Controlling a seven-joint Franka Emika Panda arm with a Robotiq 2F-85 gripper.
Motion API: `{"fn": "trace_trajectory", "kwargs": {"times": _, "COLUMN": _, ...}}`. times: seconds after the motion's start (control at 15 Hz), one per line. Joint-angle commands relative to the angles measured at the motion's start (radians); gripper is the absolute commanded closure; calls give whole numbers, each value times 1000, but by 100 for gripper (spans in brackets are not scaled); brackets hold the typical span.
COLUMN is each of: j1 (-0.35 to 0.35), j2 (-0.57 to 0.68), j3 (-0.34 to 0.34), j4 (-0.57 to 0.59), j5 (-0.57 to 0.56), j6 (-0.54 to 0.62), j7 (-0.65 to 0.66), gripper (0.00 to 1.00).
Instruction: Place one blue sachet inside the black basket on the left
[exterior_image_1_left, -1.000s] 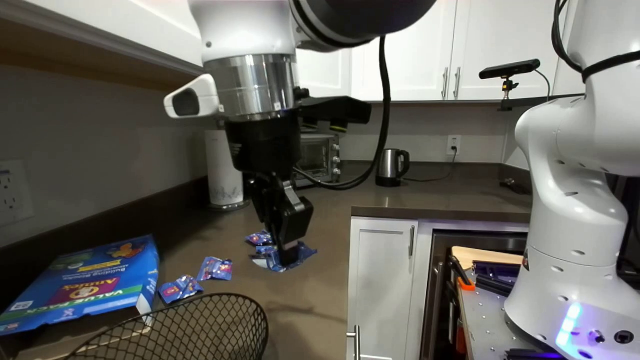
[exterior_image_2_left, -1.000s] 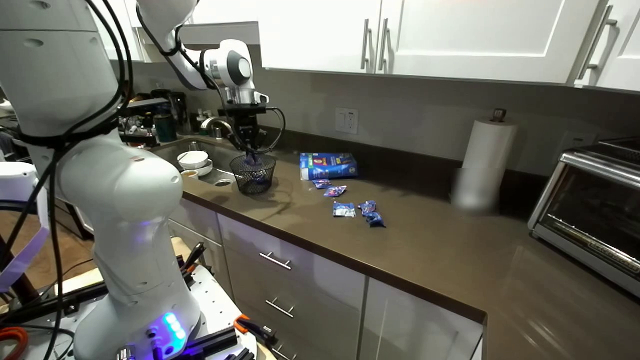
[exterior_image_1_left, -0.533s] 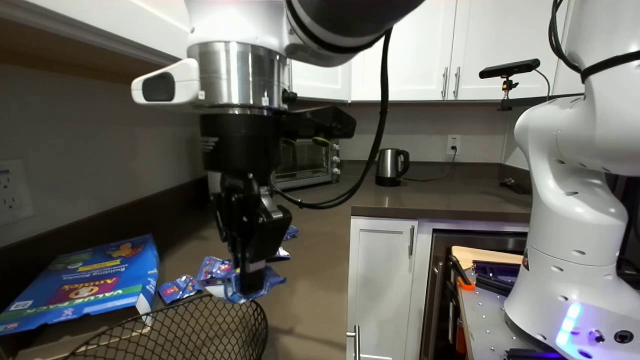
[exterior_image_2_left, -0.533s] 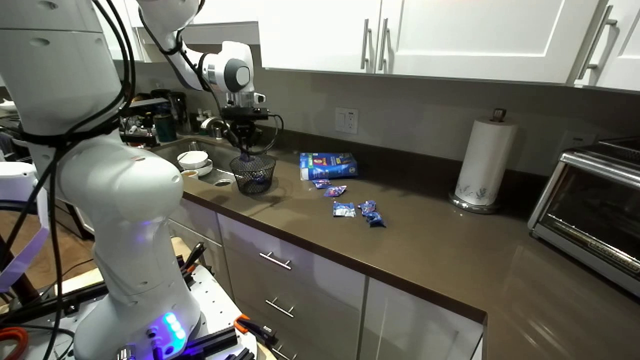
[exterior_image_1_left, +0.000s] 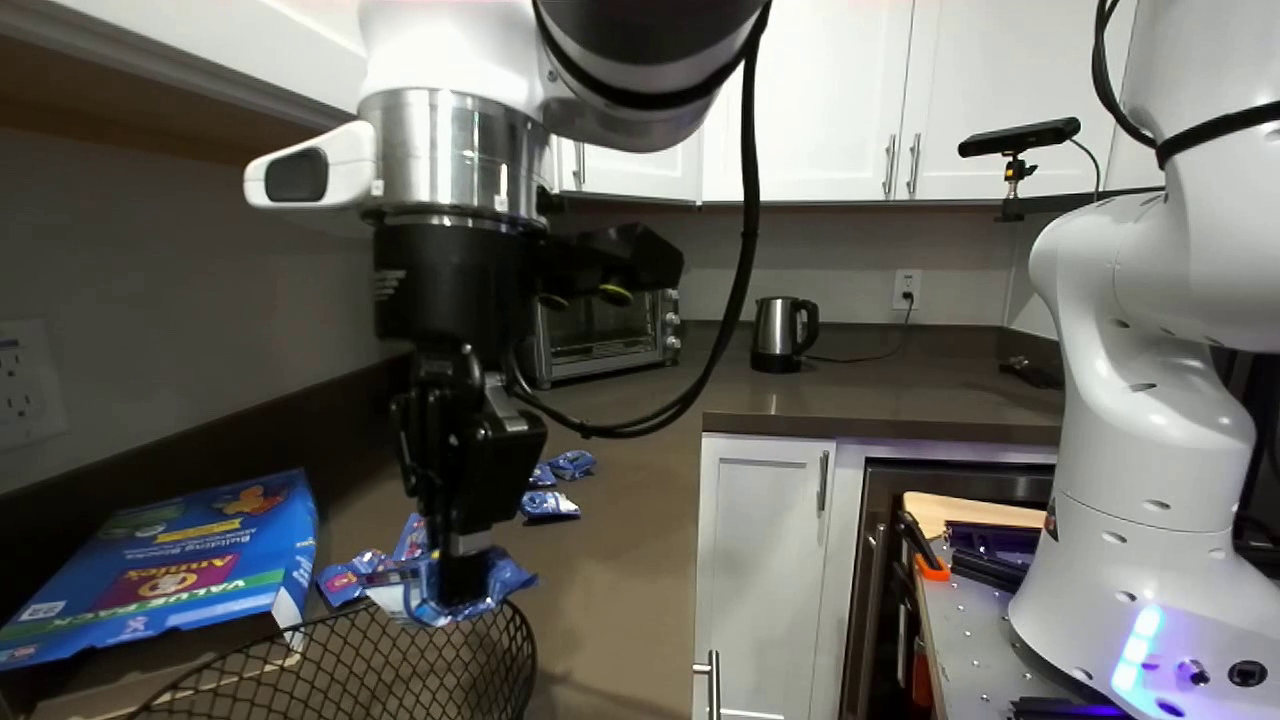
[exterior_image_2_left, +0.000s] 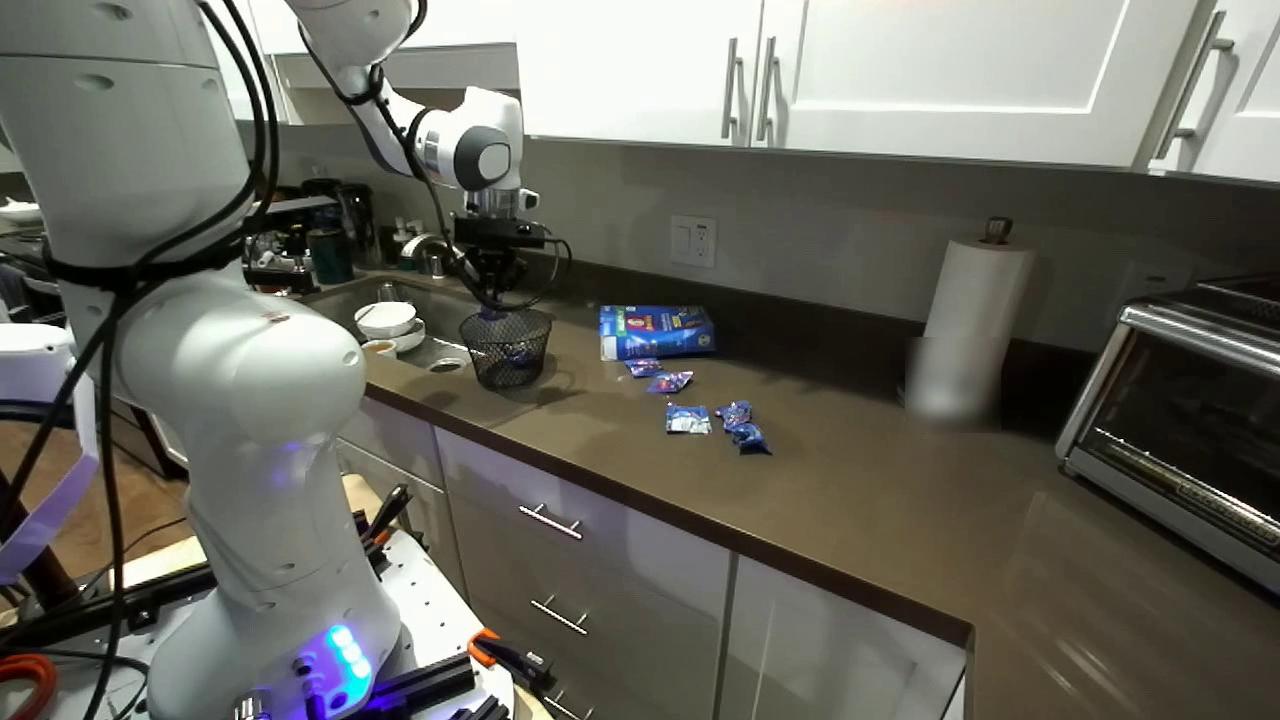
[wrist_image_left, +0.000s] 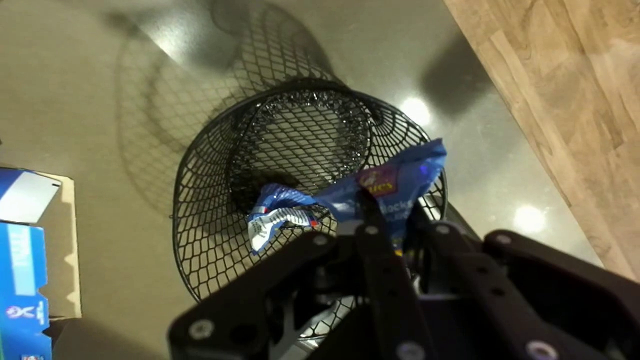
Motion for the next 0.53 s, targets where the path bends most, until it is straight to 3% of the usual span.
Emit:
{"fn": "trace_trajectory", "kwargs": {"times": 0.0, "j1": -10, "j2": 1, "j3": 10, "j4": 4, "j5": -1, "j6": -3, "j7": 2, "gripper": 87}}
{"fn": "trace_trajectory", "kwargs": {"times": 0.27, "j1": -10, "j2": 1, "j3": 10, "j4": 4, "j5": -1, "j6": -3, "j7": 2, "gripper": 87}}
{"fn": "trace_trajectory", "kwargs": {"times": 0.33, "j1": -10, "j2": 1, "j3": 10, "j4": 4, "j5": -1, "j6": -3, "j7": 2, "gripper": 97}}
{"fn": "trace_trajectory", "kwargs": {"times": 0.4, "j1": -8, "j2": 2, "j3": 11, "j4": 3, "j5": -6, "j6": -2, "j7": 8, "gripper": 90}}
{"fn": "trace_trajectory", "kwargs": {"times": 0.47, "j1": -8, "j2": 5, "j3": 12, "j4": 5, "j5": -17, "j6": -4, "j7": 13, "gripper": 62}}
